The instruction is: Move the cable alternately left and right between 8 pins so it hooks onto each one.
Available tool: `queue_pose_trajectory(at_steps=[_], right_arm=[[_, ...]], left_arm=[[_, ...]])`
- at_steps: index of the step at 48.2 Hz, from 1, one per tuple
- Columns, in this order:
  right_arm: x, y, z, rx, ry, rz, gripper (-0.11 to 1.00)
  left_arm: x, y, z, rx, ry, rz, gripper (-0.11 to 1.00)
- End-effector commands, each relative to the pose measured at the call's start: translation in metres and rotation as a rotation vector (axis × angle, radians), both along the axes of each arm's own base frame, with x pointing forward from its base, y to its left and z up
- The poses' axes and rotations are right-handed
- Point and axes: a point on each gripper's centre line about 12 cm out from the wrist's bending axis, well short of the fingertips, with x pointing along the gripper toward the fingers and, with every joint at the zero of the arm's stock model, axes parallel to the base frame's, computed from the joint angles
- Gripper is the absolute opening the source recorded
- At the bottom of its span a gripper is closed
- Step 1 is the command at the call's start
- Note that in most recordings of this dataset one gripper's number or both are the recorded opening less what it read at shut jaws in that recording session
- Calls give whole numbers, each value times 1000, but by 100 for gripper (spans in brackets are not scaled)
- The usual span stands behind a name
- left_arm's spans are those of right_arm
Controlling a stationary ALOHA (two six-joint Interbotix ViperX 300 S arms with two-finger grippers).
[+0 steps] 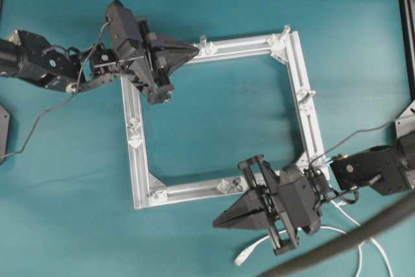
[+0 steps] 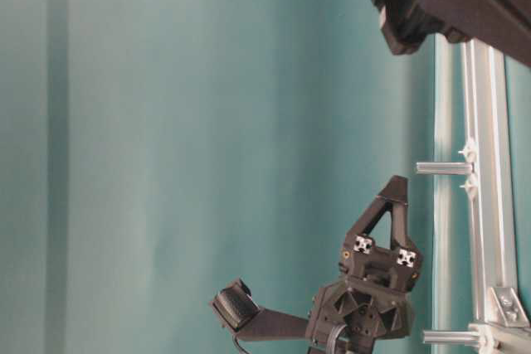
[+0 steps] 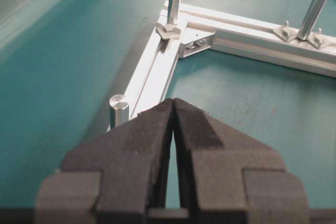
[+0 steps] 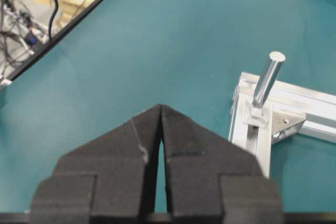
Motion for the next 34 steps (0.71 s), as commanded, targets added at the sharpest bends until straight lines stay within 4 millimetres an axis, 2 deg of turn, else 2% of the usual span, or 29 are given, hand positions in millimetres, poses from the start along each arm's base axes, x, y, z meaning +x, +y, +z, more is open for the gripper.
queue_pose_trajectory(at_steps=[1,11,16,21,24,29,34], right_arm=[[3,5,19,19,-50,12,0],[-1,3,34,-92,111,16,0],[-8,7,33,-147,173,41,0],[-15,19,29,-191,196,93,0],[-18,28,26,-207,200,126,0],[-23,43,20,-216,217,167,5],[-25,50,13,-190,246,172,19]], left_arm=[[-4,-8,28,63,-35,-53,-1],[-31,-19,64,59,12,-74,0],[-49,-25,84,50,25,-79,1],[-68,-31,93,40,42,-83,5],[-80,-36,96,31,53,-88,12],[-103,-48,93,21,80,-112,30],[-126,-68,90,22,92,-174,45]])
